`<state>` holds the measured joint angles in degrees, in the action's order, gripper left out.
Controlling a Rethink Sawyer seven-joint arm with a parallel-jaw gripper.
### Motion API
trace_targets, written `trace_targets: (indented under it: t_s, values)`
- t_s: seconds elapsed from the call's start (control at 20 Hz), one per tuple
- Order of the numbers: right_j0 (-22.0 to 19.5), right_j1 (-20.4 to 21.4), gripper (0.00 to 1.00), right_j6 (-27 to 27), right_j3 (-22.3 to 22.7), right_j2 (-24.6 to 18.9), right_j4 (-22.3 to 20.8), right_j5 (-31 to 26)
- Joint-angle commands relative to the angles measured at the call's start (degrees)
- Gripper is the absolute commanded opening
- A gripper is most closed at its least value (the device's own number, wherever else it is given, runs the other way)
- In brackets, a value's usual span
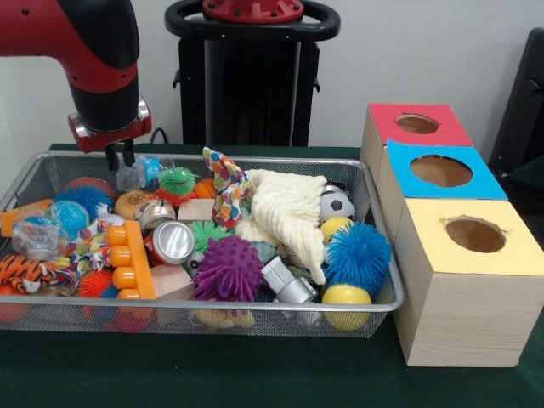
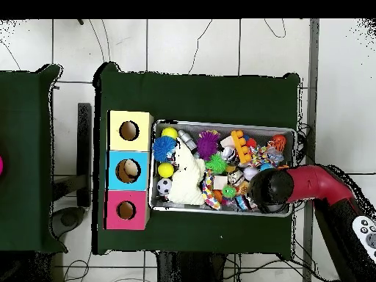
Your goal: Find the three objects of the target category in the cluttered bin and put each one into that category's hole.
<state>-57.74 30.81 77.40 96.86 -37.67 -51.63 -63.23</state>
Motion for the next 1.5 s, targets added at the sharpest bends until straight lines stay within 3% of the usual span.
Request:
trace_targets:
  t_s: [0.05,0.4,0.55,1.15,1.5]
  values:
    - [-0.24,-3.35,0.00,-19.44,-1.01,-0.02,0.93,-5.78]
    - [-0.69,-3.34,0.00,-19.48,-0.65,-0.38,1.34,-5.45]
    - [-0.22,-2.87,0.00,-17.01,-0.47,-0.38,1.45,-4.08]
    - [-4.40,10.01,0.00,-13.46,8.31,-9.83,16.20,-3.56]
    - [-3.99,14.71,0.00,-11.86,8.91,-11.11,18.50,-3.96]
